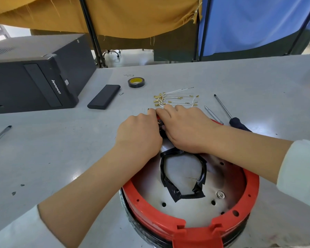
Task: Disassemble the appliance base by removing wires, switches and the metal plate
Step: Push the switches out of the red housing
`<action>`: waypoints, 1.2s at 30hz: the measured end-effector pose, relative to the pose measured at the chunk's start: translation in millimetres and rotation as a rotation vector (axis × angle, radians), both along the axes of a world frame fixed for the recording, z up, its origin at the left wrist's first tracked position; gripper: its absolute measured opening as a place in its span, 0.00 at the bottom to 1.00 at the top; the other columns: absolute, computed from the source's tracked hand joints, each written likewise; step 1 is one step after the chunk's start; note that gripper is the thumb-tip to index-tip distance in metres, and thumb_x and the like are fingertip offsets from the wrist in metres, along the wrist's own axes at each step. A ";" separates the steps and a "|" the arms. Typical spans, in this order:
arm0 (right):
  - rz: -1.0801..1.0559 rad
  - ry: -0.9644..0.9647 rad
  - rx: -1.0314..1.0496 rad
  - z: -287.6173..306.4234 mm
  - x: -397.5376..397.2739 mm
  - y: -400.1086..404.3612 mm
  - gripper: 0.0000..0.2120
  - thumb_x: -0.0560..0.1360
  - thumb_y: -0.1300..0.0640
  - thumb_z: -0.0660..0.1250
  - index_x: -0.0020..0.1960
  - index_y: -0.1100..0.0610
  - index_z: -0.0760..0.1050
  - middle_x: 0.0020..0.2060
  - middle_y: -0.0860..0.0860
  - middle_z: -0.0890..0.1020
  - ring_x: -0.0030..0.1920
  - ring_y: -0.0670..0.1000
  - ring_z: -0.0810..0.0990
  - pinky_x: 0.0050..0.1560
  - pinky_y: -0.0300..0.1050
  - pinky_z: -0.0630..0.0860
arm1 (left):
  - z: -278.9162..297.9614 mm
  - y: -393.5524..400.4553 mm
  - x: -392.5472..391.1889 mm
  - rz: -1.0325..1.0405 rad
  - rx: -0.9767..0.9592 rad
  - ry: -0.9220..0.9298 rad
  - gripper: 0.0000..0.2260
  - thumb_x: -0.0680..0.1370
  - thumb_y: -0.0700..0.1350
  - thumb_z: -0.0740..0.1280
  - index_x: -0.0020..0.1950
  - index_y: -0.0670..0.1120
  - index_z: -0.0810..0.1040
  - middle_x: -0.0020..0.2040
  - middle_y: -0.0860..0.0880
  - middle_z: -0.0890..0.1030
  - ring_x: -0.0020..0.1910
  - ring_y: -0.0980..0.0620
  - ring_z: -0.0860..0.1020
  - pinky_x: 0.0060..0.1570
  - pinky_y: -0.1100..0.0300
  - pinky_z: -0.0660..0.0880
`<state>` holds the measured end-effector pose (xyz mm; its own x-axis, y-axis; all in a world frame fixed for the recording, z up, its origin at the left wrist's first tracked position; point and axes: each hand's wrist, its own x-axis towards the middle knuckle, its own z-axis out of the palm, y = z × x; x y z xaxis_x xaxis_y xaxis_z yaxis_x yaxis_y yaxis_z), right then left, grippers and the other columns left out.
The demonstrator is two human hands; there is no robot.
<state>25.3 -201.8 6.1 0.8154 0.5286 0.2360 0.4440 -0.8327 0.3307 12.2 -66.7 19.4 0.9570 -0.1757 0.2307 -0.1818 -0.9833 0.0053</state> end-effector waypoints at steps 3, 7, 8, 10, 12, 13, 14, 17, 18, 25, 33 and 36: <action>-0.009 0.003 0.004 0.4 -0.2 0.1 0.16 0.79 0.52 0.52 0.64 0.56 0.62 0.55 0.53 0.72 0.45 0.55 0.73 0.28 0.45 0.48 | -1.1 0.6 0.8 -0.005 0.001 -0.012 0.08 0.73 0.42 0.59 0.47 0.48 0.60 0.43 0.46 0.75 0.36 0.46 0.65 0.25 0.58 0.56; -0.034 -0.008 0.010 -1.0 -0.6 3.2 0.17 0.78 0.52 0.53 0.65 0.56 0.62 0.55 0.52 0.72 0.45 0.55 0.73 0.28 0.45 0.48 | -3.8 0.4 2.4 -0.004 0.010 -0.041 0.08 0.74 0.41 0.59 0.47 0.48 0.59 0.43 0.46 0.75 0.37 0.45 0.67 0.28 0.57 0.59; -0.051 -0.015 0.023 -1.6 -0.1 4.5 0.17 0.78 0.52 0.53 0.65 0.56 0.62 0.55 0.52 0.72 0.46 0.55 0.74 0.28 0.45 0.50 | -4.6 -0.8 3.6 -0.010 0.025 -0.052 0.08 0.74 0.41 0.59 0.47 0.47 0.59 0.42 0.47 0.74 0.38 0.44 0.70 0.27 0.58 0.58; -0.054 -0.022 0.041 -2.2 2.4 5.6 0.17 0.79 0.52 0.53 0.65 0.57 0.63 0.55 0.52 0.73 0.47 0.55 0.75 0.29 0.45 0.53 | -5.1 -2.5 6.2 -0.021 0.051 -0.054 0.09 0.75 0.41 0.59 0.47 0.47 0.58 0.44 0.47 0.74 0.44 0.43 0.76 0.25 0.60 0.55; -0.012 -0.008 0.046 -1.4 4.4 3.3 0.18 0.79 0.52 0.53 0.66 0.57 0.62 0.57 0.53 0.73 0.48 0.56 0.76 0.31 0.46 0.56 | -4.6 -1.3 7.1 -0.041 0.052 -0.030 0.10 0.75 0.40 0.59 0.47 0.47 0.57 0.45 0.47 0.75 0.43 0.43 0.74 0.25 0.60 0.54; 0.006 0.004 0.055 -0.8 4.9 1.3 0.18 0.79 0.52 0.53 0.67 0.57 0.61 0.57 0.53 0.73 0.49 0.56 0.76 0.32 0.46 0.57 | -3.8 0.6 7.0 -0.052 0.042 -0.020 0.10 0.74 0.39 0.59 0.47 0.47 0.57 0.45 0.46 0.76 0.40 0.44 0.70 0.25 0.60 0.54; 0.018 0.015 0.070 -0.5 5.1 -0.5 0.19 0.79 0.51 0.53 0.67 0.56 0.61 0.58 0.52 0.73 0.50 0.55 0.76 0.33 0.46 0.58 | -3.0 3.0 6.2 -0.057 0.024 -0.010 0.10 0.74 0.38 0.59 0.48 0.47 0.57 0.45 0.46 0.75 0.38 0.46 0.67 0.25 0.60 0.54; 0.035 0.035 0.135 -0.3 5.4 -2.8 0.19 0.78 0.50 0.53 0.67 0.54 0.62 0.59 0.50 0.74 0.51 0.54 0.76 0.35 0.46 0.62 | -1.1 7.2 5.7 -0.060 -0.050 0.023 0.10 0.73 0.39 0.59 0.48 0.46 0.58 0.45 0.44 0.76 0.37 0.46 0.65 0.25 0.59 0.55; 0.042 0.042 0.165 -0.4 5.6 -2.6 0.18 0.78 0.50 0.52 0.67 0.53 0.63 0.59 0.50 0.75 0.52 0.54 0.76 0.36 0.46 0.62 | -0.7 7.7 5.8 -0.065 -0.066 0.033 0.09 0.74 0.39 0.59 0.48 0.46 0.59 0.46 0.43 0.76 0.37 0.45 0.66 0.25 0.59 0.55; 0.049 0.039 0.279 -1.9 7.8 -3.6 0.18 0.79 0.48 0.51 0.67 0.50 0.65 0.60 0.47 0.76 0.56 0.52 0.77 0.41 0.47 0.67 | -3.6 8.1 5.4 -0.053 -0.068 0.026 0.08 0.74 0.39 0.57 0.53 0.45 0.64 0.49 0.42 0.78 0.45 0.40 0.75 0.32 0.56 0.60; -0.034 0.257 0.534 12.5 1.2 -1.7 0.21 0.70 0.42 0.49 0.59 0.40 0.70 0.54 0.40 0.79 0.54 0.47 0.77 0.45 0.46 0.70 | -1.2 5.7 1.0 -0.061 -0.075 0.042 0.09 0.74 0.38 0.59 0.52 0.45 0.63 0.50 0.43 0.78 0.49 0.41 0.78 0.32 0.58 0.61; -0.150 0.433 0.625 20.3 0.7 -0.4 0.20 0.74 0.35 0.49 0.58 0.38 0.72 0.54 0.38 0.80 0.55 0.44 0.76 0.54 0.46 0.70 | -0.8 7.7 -7.0 -0.074 -0.081 0.023 0.12 0.75 0.39 0.58 0.57 0.44 0.65 0.50 0.44 0.78 0.49 0.42 0.78 0.32 0.58 0.62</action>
<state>26.0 -202.2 26.4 0.9553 0.2789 0.0980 0.2945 -0.8691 -0.3974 5.2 -58.9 18.6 0.9471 -0.2282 0.2256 -0.2532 -0.9633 0.0889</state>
